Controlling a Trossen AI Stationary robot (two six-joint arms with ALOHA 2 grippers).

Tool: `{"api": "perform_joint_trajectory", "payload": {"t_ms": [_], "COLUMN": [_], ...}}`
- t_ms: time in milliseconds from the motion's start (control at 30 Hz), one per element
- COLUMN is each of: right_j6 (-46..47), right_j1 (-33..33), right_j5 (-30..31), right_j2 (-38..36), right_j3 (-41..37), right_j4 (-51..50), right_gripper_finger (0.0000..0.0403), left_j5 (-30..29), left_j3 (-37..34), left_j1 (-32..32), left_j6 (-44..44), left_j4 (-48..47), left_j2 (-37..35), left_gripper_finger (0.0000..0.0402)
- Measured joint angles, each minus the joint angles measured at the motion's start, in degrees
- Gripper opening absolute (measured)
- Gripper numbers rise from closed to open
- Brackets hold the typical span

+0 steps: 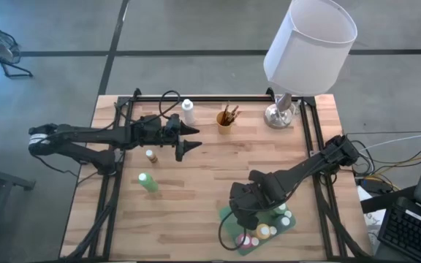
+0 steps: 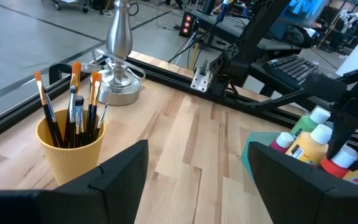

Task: Pick & Place Paint Supplies
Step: Put the red paint bottle into the green bin

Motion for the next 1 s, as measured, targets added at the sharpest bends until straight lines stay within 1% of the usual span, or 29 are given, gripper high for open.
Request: {"api": "perform_joint_trajectory", "payload": {"t_ms": [467,733,1000], "right_j6": [-0.7,-1.5,-2.0], "right_j1": [0.0,0.0,0.0], "right_j5": [0.1,1.6,0.5], "right_j2": [0.0,0.0,0.0], "right_j3": [-6.9,-7.4,-9.2], "right_j4": [5.5,6.7,9.5], "right_gripper_finger": [0.0112,0.0112,0.0112], "left_j5": [0.0,0.0,-0.1], "left_j3": [0.0,0.0,0.0], "left_j1": [0.0,0.0,0.0], "left_j6": [-0.1,-0.2,-0.3], "left_j4": [0.1,0.1,0.1], "left_j2": [0.0,0.0,0.0], "left_gripper_finger": [0.0280,0.0280,0.0280]}}
